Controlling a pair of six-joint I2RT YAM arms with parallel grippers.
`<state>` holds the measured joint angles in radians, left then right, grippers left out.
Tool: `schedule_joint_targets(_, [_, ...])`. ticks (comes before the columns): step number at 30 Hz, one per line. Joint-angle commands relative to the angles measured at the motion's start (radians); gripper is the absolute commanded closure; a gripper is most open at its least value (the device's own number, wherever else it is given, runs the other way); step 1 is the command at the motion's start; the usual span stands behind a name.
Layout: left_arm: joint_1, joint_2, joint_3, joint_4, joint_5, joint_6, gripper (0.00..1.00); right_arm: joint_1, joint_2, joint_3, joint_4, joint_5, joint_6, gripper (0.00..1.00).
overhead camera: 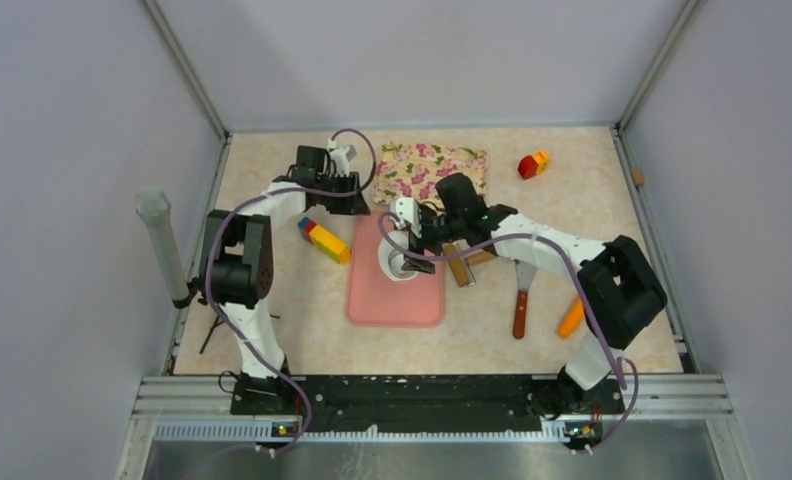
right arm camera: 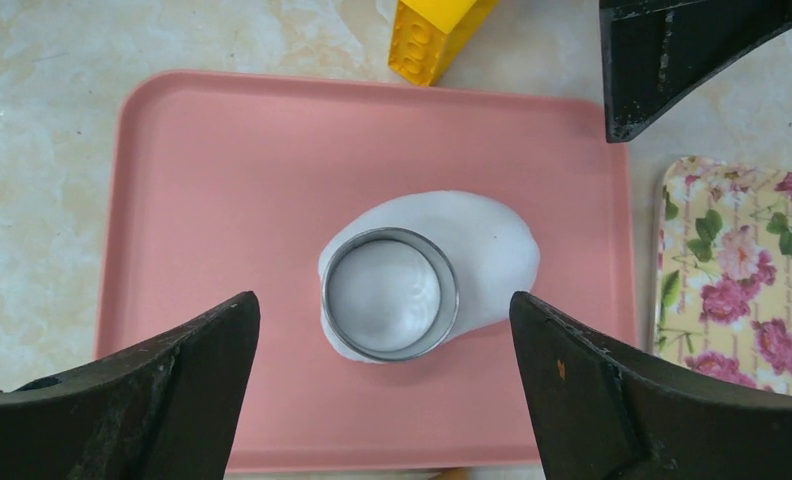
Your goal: Roll out the dumpling wrappers from the dough
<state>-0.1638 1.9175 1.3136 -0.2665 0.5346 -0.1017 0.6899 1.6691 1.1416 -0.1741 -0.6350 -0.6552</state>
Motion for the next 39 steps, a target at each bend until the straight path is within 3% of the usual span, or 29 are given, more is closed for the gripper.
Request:
schedule_joint_targets(1, [-0.007,0.048,0.060,-0.015,-0.025,0.001,0.56,0.009,0.022,0.108,-0.100,0.038,-0.080,0.07])
schedule_joint_targets(4, [-0.017,0.087,0.106,-0.055,-0.094,0.028,0.53,0.010,0.042,0.149,-0.157,0.051,-0.091,0.06])
schedule_joint_targets(10, [-0.023,0.163,0.186,-0.137,-0.106,0.020,0.54,0.014,0.096,0.261,-0.281,0.062,-0.094,0.05])
schedule_joint_targets(16, [-0.026,0.185,0.183,-0.144,-0.131,-0.017,0.57,0.034,0.120,0.278,-0.278,0.075,-0.057,0.05])
schedule_joint_targets(21, [-0.022,0.065,0.050,-0.015,-0.046,-0.020,0.55,0.046,0.103,0.257,-0.267,0.062,-0.043,0.05])
schedule_joint_targets(26, [-0.019,-0.082,-0.074,0.089,-0.262,-0.069,0.51,0.046,0.082,0.250,-0.262,0.043,-0.028,0.05])
schedule_joint_targets(29, [-0.019,-0.094,-0.087,0.082,-0.327,-0.082,0.50,0.046,0.082,0.254,-0.261,0.037,-0.018,0.05])
schedule_joint_targets(33, [-0.017,-0.089,-0.099,0.074,-0.277,-0.074,0.48,0.052,0.079,0.254,-0.264,0.037,-0.012,0.05])
schedule_joint_targets(39, [-0.014,-0.117,-0.097,-0.097,-0.314,0.001,0.49,0.054,0.057,0.226,-0.256,0.045,-0.022,0.05])
